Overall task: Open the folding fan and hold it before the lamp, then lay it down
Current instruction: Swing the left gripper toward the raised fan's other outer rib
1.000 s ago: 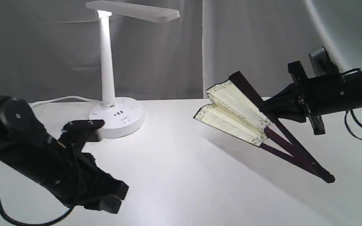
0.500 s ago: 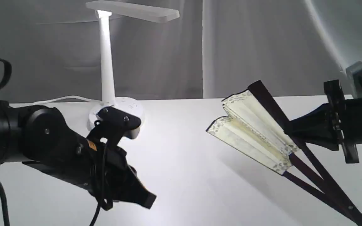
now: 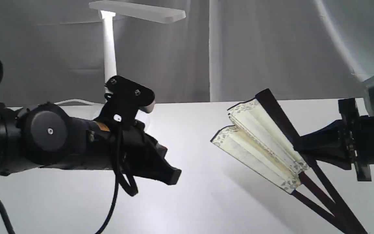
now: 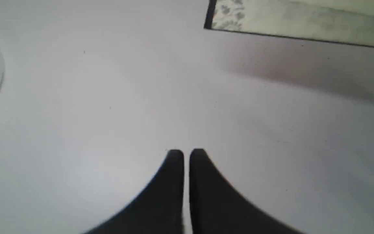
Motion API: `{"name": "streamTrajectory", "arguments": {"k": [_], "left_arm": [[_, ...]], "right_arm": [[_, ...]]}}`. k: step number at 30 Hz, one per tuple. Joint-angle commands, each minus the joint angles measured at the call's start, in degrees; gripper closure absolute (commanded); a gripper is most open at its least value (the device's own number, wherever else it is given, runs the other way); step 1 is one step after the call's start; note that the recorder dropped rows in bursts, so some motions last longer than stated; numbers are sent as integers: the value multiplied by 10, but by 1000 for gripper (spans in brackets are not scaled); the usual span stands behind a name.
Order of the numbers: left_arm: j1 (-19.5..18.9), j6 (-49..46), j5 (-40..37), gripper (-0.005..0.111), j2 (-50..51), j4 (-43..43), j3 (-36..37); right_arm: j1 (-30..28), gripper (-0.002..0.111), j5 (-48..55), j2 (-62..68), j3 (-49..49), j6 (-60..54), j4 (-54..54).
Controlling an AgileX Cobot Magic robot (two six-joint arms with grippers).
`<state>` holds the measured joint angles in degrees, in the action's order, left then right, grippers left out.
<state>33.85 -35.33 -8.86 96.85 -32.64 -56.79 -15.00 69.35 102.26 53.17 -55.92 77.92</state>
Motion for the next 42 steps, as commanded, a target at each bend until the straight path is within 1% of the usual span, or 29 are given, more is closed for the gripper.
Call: {"name": "streamTrajectory", "arguments": {"k": [1, 6, 8, 10, 12, 13, 14, 16, 17, 20, 22, 24, 26, 27, 28, 31, 34, 36, 38, 40, 42], "left_arm": [[17, -14, 39, 104, -7, -7, 0], [17, -7, 57, 104, -7, -11, 10], [17, 2, 63, 105, -7, -43, 12], [14, 61, 49, 105, -7, -93, 12], [7, 125, 19, 105, -7, -151, 12], [3, 136, 5, 105, -7, -163, 12], [4, 124, -6, 105, -7, -154, 12], [4, 57, -41, 105, -7, -91, 6], [4, 30, -70, 107, -7, -61, 0], [4, 35, -138, 107, -7, -4, -19], [4, 67, -183, 107, -7, 41, -33], [4, 135, -224, 107, -7, 111, -50], [4, 214, -263, 107, -7, 211, -64], [4, 238, -275, 107, -7, 252, -67], [4, 253, -278, 107, -8, 276, -67], [6, 254, -274, 107, -8, 279, -67], [28, 254, -240, 107, -11, 277, -67], [50, 254, -200, 107, -16, 290, -62], [73, 268, -154, 107, -20, 319, -52], [84, 301, -118, 107, -20, 335, -43], [85, 325, -81, 107, -20, 332, -29]], "right_arm": [[-4, 108, 6, -8, -2, -12, 11], [-4, 108, 6, -8, -2, -18, 11], [-4, 108, 6, -8, -2, -19, 11], [-4, 108, 6, -8, -2, -19, 11], [-4, 108, 6, -8, -2, -19, 11], [-4, 108, 6, -8, -2, -19, 11], [-4, 108, 6, -8, -2, -19, 11], [-4, 108, 6, -8, -2, -19, 11], [-4, 108, 6, -8, -2, -19, 11], [-4, 108, 6, -8, -2, -19, 11], [-4, 108, 6, -8, -2, -19, 11], [-4, 108, 6, -8, -2, -19, 11], [-4, 108, 6, -8, -2, -19, 11], [-4, 108, 6, -8, -2, -19, 11], [-4, 108, 6, -8, -2, -19, 11], [-4, 108, 6, -8, -2, -19, 11], [-4, 108, 6, -8, -2, -19, 11], [-4, 108, 6, -8, -2, -19, 11], [-4, 108, 6, -8, -2, -19, 11], [-4, 108, 6, -8, -2, -19, 11], [-4, 108, 6, -8, -2, -19, 11]]}}
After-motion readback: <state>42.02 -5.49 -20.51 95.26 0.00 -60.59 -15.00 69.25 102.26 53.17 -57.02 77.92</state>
